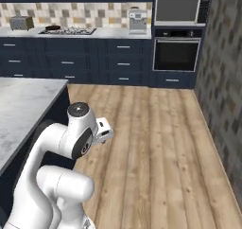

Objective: Take the chicken drumsticks from the pan and place one on each plate on the dining counter.

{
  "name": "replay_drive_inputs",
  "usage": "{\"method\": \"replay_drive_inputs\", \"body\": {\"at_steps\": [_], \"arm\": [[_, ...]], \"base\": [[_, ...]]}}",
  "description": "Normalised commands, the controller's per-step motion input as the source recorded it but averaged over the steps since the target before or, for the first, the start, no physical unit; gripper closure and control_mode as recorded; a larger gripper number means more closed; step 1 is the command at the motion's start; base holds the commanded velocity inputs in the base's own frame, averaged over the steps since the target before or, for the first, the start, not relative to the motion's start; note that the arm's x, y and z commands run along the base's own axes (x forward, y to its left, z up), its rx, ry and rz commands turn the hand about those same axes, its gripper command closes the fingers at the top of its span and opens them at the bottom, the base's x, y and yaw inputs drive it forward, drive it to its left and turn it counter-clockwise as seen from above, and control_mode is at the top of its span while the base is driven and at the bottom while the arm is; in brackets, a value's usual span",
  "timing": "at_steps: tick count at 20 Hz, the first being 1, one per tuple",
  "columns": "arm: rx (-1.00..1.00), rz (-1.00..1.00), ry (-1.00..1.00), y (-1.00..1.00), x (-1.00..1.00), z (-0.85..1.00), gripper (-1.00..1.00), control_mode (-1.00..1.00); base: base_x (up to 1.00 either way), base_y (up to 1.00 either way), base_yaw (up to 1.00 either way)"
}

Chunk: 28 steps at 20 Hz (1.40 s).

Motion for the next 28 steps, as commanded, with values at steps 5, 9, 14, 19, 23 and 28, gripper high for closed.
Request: {"method": "replay_drive_inputs", "body": {"at_steps": [5,9,14,19,23,28], "arm": [[0.0,0.0,0.0,0.0,0.0,0.0,-1.0,1.0],[0.0,0.0,0.0,0.0,0.0,0.0,-1.0,1.0],[0.0,0.0,0.0,0.0,0.0,0.0,-1.0,1.0],[0.0,0.0,0.0,0.0,0.0,0.0,-1.0,1.0],[0.0,0.0,0.0,0.0,0.0,0.0,-1.0,1.0],[0.0,0.0,0.0,0.0,0.0,0.0,-1.0,1.0]], "base": [[1.0,0.01,0.0],[1.0,0.01,0.01],[1.0,-0.02,0.07],[1.0,-0.01,0.09],[1.0,0.0,0.1],[1.0,0.0,0.1]]}}
